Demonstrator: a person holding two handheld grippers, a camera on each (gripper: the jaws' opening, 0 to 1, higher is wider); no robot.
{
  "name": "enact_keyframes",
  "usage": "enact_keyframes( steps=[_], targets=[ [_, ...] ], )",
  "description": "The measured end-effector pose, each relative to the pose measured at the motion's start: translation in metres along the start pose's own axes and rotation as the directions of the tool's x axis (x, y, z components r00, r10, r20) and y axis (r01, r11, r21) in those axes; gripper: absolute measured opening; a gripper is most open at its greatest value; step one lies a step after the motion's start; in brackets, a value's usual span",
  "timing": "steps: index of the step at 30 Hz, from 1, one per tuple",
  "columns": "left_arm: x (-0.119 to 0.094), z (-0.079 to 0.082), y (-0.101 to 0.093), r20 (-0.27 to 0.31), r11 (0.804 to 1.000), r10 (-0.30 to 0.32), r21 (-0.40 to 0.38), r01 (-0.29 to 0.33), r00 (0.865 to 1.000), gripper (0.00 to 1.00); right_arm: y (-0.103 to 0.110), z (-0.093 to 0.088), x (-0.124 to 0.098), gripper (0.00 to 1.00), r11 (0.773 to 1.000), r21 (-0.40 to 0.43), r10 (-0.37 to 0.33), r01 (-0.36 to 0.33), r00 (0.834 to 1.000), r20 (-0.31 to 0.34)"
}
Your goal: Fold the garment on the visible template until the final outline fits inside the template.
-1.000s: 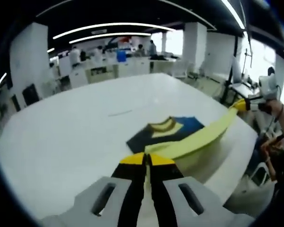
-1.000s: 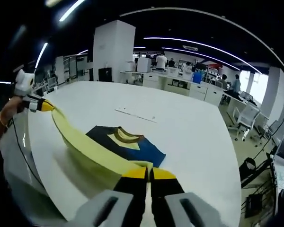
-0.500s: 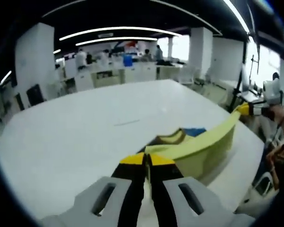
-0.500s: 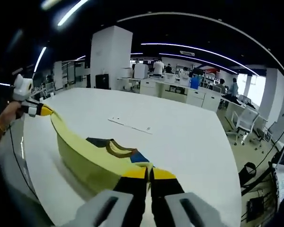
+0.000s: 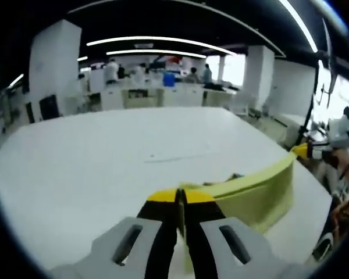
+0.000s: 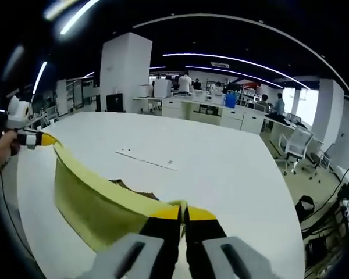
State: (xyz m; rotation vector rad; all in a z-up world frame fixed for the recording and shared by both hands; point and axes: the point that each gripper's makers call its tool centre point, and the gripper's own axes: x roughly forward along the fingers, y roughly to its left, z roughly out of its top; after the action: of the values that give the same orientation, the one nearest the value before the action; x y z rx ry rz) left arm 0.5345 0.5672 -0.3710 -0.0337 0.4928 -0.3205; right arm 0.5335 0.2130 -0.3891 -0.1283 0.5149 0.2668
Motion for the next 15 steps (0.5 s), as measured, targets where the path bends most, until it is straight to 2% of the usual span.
enact_keyframes(
  steps=[6,12,15],
  targets=[
    [0.029,-0.012,0.011,-0.02,0.999,0.019,-0.05,-0.02,1.0,0.0,-0.004,-0.009,0.03,0.0,0.999,0.043,-0.011,0.012,1.0,-0.023],
    [0.059,-0.028,0.021,-0.02,0.996,0.027,-0.089,-0.028,0.999,0.0,-0.006,-0.027,0.059,0.0,0.998,0.056,-0.011,0.014,0.998,-0.064],
    [0.072,-0.041,0.029,-0.052,0.992,0.045,-0.113,-0.05,0.998,0.0,-0.005,-0.033,0.071,0.0,0.996,0.092,0.0,0.006,0.998,-0.067]
  ],
)
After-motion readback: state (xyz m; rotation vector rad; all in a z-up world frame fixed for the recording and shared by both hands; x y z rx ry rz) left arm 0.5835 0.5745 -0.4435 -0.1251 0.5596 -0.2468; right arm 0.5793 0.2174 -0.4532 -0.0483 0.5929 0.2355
